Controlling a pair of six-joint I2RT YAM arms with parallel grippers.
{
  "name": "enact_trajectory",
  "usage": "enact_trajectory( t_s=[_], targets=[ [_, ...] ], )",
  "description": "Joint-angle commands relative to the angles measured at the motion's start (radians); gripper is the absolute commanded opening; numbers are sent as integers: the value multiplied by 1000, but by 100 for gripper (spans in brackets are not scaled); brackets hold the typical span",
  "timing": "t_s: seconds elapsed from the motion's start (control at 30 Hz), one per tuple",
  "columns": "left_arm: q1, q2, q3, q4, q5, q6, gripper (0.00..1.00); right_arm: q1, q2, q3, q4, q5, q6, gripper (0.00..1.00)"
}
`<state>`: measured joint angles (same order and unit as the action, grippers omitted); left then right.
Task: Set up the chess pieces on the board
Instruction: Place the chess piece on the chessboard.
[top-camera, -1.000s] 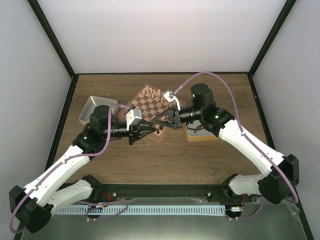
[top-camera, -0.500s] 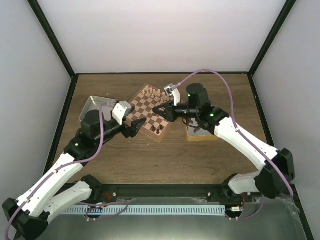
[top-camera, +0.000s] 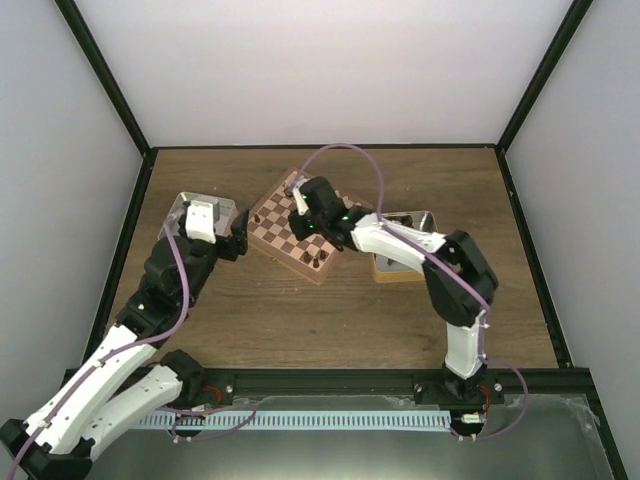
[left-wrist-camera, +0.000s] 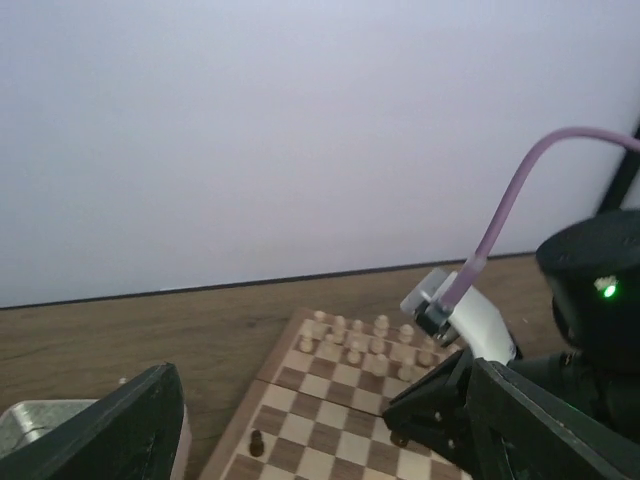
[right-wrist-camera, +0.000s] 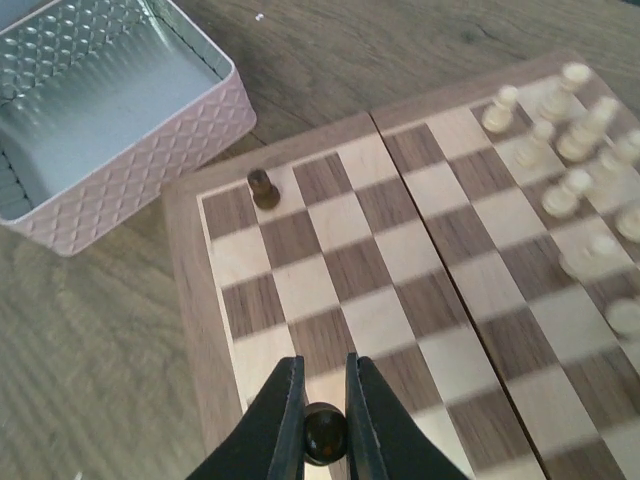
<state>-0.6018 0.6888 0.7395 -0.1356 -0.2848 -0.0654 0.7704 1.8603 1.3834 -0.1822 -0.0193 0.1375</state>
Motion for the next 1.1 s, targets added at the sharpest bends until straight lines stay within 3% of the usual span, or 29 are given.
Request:
enact_trajectory(
  t_s=[0.0, 0.2, 0.43, 0.7, 1.07],
  targets=[
    [4, -39, -18, 52, -171, -46, 80, 37, 126, 153, 46, 60, -83, 1],
    [4, -107, -68, 113, -180, -25, 81, 47, 298, 303, 108, 20, -163, 1],
    [4, -86, -88, 113, -180, -22, 81, 54, 448, 476, 55, 41, -249, 1],
    [7, -79, -87, 108, -178, -4, 81, 55, 498, 494, 28, -48, -313, 1],
    [8, -72, -87, 99, -175, -1, 81, 55, 530, 510, 13, -42, -323, 3]
  ],
)
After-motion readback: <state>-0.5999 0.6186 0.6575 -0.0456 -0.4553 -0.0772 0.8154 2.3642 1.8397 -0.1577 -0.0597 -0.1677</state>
